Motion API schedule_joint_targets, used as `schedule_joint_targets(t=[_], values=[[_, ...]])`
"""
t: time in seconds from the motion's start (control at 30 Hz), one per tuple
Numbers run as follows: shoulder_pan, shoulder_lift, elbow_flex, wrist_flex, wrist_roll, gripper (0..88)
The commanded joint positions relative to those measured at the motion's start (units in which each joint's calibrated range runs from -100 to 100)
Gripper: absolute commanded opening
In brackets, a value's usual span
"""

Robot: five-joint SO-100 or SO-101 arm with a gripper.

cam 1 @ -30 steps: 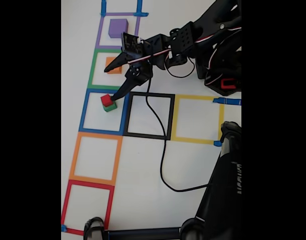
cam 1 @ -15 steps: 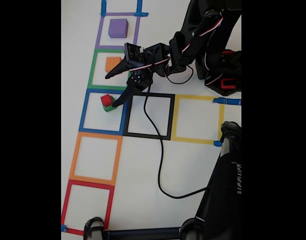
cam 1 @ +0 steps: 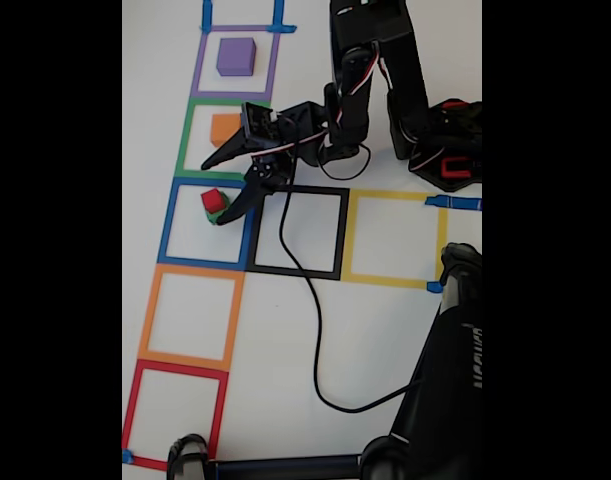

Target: Tower of hanoi

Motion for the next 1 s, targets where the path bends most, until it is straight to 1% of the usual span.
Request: schedule_joint_targets(t=[0.0, 0.6, 0.83, 0.97], values=[[-1.3, 1.8, -2.8, -2.3, 0.4, 33.8], [-2.5, 10.2, -7.2, -4.7, 0.4, 32.7], [-3.8, 11.4, -7.3, -5.5, 0.4, 30.1], [-4.1, 11.7, -7.2, -5.7, 0.4, 26.1]])
